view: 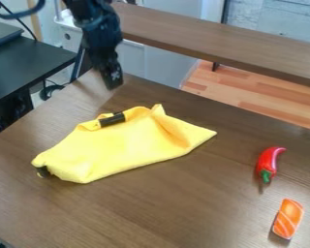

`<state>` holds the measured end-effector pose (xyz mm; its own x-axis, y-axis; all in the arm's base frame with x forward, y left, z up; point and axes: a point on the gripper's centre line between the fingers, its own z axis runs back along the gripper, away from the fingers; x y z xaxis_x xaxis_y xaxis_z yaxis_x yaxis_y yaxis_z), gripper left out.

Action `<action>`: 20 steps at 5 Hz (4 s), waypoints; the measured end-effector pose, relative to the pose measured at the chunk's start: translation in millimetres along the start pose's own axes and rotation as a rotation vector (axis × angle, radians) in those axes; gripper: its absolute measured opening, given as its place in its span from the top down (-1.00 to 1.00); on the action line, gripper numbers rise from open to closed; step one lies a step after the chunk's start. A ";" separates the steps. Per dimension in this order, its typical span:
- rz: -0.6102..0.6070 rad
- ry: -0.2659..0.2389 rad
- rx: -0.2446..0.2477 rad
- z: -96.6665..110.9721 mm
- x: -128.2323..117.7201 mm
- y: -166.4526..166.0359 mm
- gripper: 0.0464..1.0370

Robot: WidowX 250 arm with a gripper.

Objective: Unfold the cloth to the right side

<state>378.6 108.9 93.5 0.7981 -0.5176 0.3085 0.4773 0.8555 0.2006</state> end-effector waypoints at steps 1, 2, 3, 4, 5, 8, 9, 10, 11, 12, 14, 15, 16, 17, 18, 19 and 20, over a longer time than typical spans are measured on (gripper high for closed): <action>0.026 -0.020 -0.030 -0.9 -4.5 16.7 -0.93; 0.050 -0.008 -0.045 -7.5 -16.1 23.5 -0.93; 0.033 0.010 -0.068 -21.1 -16.9 25.7 -0.93; 0.010 0.035 -0.079 -34.8 -20.1 29.5 -0.93; 0.008 0.047 -0.061 -42.7 -22.3 31.7 -0.93; -0.011 0.136 -0.038 -91.5 -17.5 19.8 -0.93; -0.032 0.156 -0.023 -99.2 -13.8 14.9 -0.93; -0.022 0.166 -0.013 -101.5 -14.8 17.4 -0.93; -0.020 0.176 -0.016 -104.4 -17.5 17.1 -0.93; -0.015 0.208 -0.017 -110.8 -21.1 18.5 -0.83; -0.016 0.229 -0.011 -116.9 -22.5 21.6 -0.43; -0.019 0.238 -0.013 -118.4 -23.1 22.4 0.18; -0.023 0.251 -0.036 -123.9 -26.5 18.3 0.65; -0.025 0.242 -0.043 -123.9 -24.9 17.5 0.93; -0.026 0.238 -0.049 -124.0 -24.9 17.0 0.99; -0.023 0.223 -0.050 -121.8 -26.9 11.6 0.99; -0.031 0.146 -0.047 -81.2 -17.2 4.9 0.99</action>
<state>397.1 123.1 13.7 0.8263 -0.5391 0.1632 0.5163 0.8407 0.1629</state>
